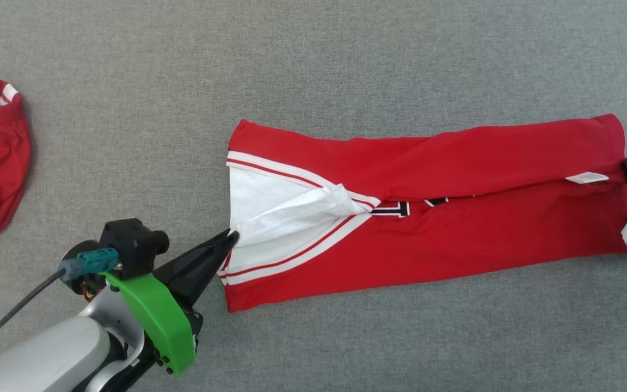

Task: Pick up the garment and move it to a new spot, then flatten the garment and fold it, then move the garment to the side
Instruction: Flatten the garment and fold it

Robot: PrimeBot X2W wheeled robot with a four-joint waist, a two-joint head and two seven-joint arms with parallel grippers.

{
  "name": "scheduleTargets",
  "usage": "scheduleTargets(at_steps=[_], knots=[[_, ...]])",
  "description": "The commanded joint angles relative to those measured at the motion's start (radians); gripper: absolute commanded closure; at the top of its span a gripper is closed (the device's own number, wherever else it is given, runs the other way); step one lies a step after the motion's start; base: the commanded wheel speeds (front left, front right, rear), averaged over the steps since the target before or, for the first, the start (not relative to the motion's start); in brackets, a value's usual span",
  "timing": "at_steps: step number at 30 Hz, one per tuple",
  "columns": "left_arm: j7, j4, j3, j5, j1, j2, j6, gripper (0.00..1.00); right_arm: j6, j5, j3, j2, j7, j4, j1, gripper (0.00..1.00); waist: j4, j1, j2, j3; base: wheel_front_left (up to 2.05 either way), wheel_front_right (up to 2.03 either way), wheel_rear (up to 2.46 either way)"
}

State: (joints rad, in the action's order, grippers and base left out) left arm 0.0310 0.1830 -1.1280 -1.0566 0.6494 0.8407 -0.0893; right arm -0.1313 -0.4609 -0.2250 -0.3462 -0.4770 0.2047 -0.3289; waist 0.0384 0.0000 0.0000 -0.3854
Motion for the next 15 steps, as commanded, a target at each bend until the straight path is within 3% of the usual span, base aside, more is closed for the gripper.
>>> scheduleTargets(at_steps=[1,2,3,4,5,9,11,15], knots=[[-0.003,-0.014,-0.002,-0.009,-0.019,-0.015,-0.008,0.9,0.001,-0.006,0.001,-0.002,-0.004,0.001,0.022,1.0,0.001,0.0,0.0,0.006,0.0,0.0,0.0],[-0.007,-0.022,-0.004,-0.018,-0.023,-0.027,-0.013,0.71,0.001,-0.008,0.002,-0.001,-0.005,0.0,0.024,0.9,0.001,0.0,0.0,0.011,0.0,0.0,0.0],[-0.008,-0.03,-0.007,-0.019,-0.026,-0.035,-0.016,0.42,0.001,-0.013,0.003,0.002,-0.005,0.0,0.025,0.6,0.001,0.0,0.0,0.016,0.0,0.0,0.0],[0.0,-0.041,-0.007,-0.021,-0.028,-0.047,-0.021,0.11,0.001,-0.017,0.004,0.004,0.001,-0.004,0.028,0.13,0.0,0.0,0.0,0.022,0.0,0.0,0.0],[0.005,-0.049,-0.005,-0.021,-0.03,-0.056,-0.026,0.0,0.001,-0.021,0.006,0.004,0.01,-0.008,0.032,0.0,0.0,0.0,0.0,0.027,0.0,0.0,0.0],[0.079,-0.076,0.014,0.016,-0.049,-0.088,-0.083,0.0,0.001,-0.024,0.004,-0.008,0.063,-0.036,0.065,0.0,0.001,0.0,0.0,0.054,0.0,0.0,0.0],[0.149,-0.088,0.034,0.038,-0.076,-0.106,-0.135,0.0,0.001,-0.025,0.004,-0.003,0.112,-0.059,0.101,0.0,0.001,0.0,0.0,0.075,0.0,0.0,0.0],[0.228,-0.109,0.127,0.017,-0.177,-0.182,-0.21,0.0,0.001,-0.036,0.022,0.016,0.228,-0.085,0.183,0.0,-0.003,0.0,0.0,0.142,0.0,0.0,0.0]])
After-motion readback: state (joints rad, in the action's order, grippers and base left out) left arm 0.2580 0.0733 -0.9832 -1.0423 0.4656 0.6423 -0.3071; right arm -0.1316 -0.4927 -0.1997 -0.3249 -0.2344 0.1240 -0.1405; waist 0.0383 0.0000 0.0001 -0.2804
